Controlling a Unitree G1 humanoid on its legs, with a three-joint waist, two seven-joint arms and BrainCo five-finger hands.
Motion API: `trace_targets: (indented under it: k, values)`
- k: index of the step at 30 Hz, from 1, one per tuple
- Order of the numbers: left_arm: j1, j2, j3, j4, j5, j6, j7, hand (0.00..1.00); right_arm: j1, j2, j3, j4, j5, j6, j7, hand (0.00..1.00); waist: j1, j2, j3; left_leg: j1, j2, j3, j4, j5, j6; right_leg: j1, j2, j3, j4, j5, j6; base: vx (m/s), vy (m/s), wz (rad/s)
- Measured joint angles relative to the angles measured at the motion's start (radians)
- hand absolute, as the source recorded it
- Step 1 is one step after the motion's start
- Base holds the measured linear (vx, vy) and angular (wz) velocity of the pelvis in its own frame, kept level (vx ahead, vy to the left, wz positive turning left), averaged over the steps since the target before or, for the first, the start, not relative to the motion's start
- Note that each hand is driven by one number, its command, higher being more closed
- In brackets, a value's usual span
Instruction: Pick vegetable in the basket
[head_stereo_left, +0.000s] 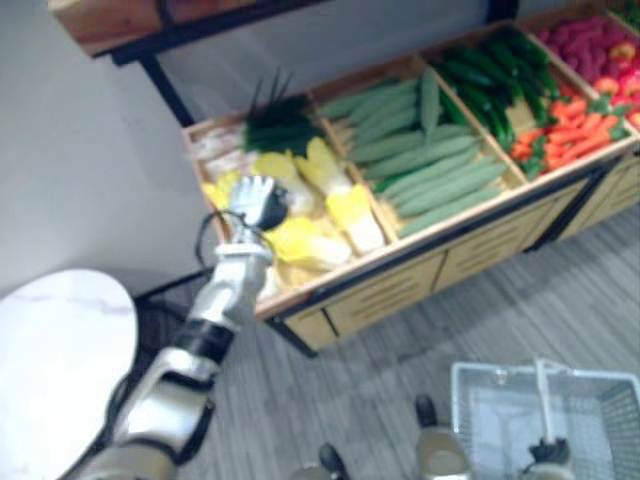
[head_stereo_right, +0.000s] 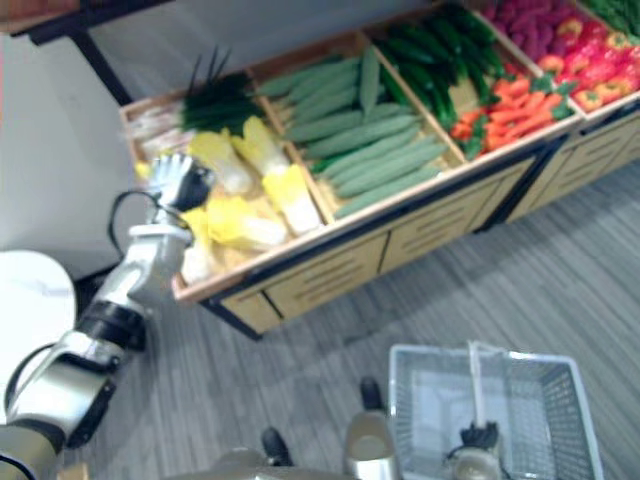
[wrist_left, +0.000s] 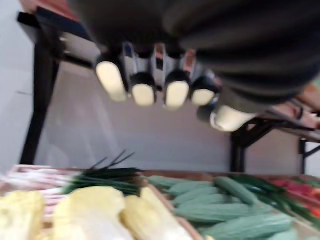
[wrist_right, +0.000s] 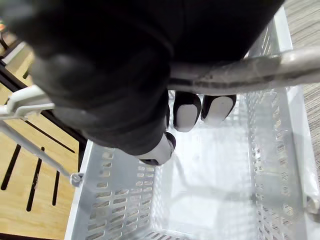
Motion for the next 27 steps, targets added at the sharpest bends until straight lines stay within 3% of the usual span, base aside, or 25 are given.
trace_targets:
  k: [6,7,12,17,27]
  values:
    - [0.026,-0.059,-0.038,0.071,0.065,-0.022,-0.016,1.00,0.016,0.005,0.002,-0.106,-0.020,0.004,-0.002,1.00,-0.022,-0.024,-0.018,0.021,-0.025,0.064,-0.033,-0.003,0.000,-0.045,0.005,0.079,0.004,0.007,0.012,-0.02,0.003,-0.37]
    - [0.026,-0.059,-0.038,0.095,0.068,-0.021,-0.021,0.00,0.018,0.008,0.002,-0.111,-0.020,0.004,-0.002,1.00,-0.029,-0.028,-0.019,0.027,-0.027,0.072,-0.035,-0.003,-0.001,-0.046,0.006,0.087,0.003,0.009,0.015,0.02,0.009,-0.31]
    - [0.026,-0.059,-0.033,0.154,0.069,-0.014,-0.041,0.00,0.055,0.037,-0.009,-0.133,-0.021,0.004,-0.003,1.00,-0.030,-0.040,-0.027,0.031,-0.031,0.084,-0.033,-0.007,0.003,-0.046,0.007,0.101,0.000,0.027,0.029,0.05,0.005,-0.11]
    - [0.022,-0.052,0.050,0.216,0.066,0.002,-0.043,0.00,0.075,0.056,-0.022,-0.133,-0.023,0.013,-0.003,1.00,-0.030,-0.058,-0.031,0.009,-0.033,0.054,-0.029,-0.007,0.009,-0.048,-0.006,0.075,-0.001,0.027,0.030,0.03,-0.017,0.15]
    - [-0.003,0.053,0.114,0.266,0.047,0.030,-0.043,0.00,0.015,0.057,-0.007,-0.132,-0.043,0.012,-0.004,1.00,-0.019,-0.086,-0.012,-0.134,-0.015,0.024,0.049,-0.018,0.016,-0.145,-0.012,0.052,-0.002,0.036,0.022,0.00,-0.046,0.11]
